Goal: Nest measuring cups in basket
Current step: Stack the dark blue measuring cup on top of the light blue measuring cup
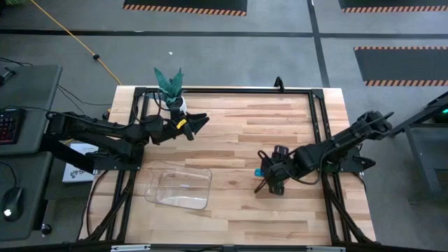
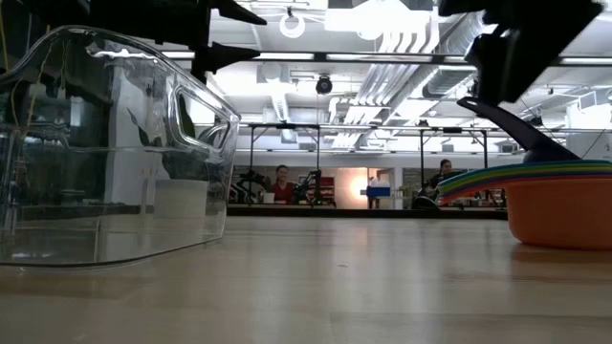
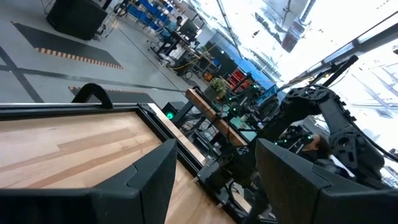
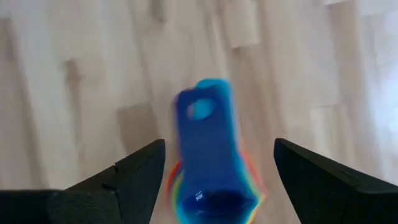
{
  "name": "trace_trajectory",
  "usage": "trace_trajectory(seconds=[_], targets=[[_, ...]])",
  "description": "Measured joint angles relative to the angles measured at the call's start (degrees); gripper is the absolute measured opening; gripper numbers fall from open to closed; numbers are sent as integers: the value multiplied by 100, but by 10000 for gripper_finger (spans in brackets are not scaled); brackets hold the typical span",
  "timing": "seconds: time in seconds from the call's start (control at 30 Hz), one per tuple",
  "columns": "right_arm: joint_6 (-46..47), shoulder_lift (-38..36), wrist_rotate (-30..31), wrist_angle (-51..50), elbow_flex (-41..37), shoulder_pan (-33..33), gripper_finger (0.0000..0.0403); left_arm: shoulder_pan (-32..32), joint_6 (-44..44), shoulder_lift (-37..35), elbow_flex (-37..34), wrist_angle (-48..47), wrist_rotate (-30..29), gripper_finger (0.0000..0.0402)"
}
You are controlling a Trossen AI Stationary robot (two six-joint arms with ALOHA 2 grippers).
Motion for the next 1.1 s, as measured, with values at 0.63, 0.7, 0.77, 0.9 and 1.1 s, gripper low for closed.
trace_trajectory(seconds=[0.63, 0.7, 0.77, 0.9, 1.1], targets=[[99, 32, -329, 1086, -741, -5, 262, 2, -42, -1, 1, 7, 0, 211], [21, 32, -315, 1088, -741, -7, 247, 2, -41, 0, 0, 7, -2, 211], [-2, 32, -318, 1086, -741, -9, 232, 2, -41, 0, 0, 7, -2, 211], [-14, 20, -339, 1082, -741, -7, 201, 2, -40, 1, 0, 7, -4, 211], [-15, 16, -338, 1073, -741, -10, 158, 2, -40, 1, 1, 4, -9, 211]])
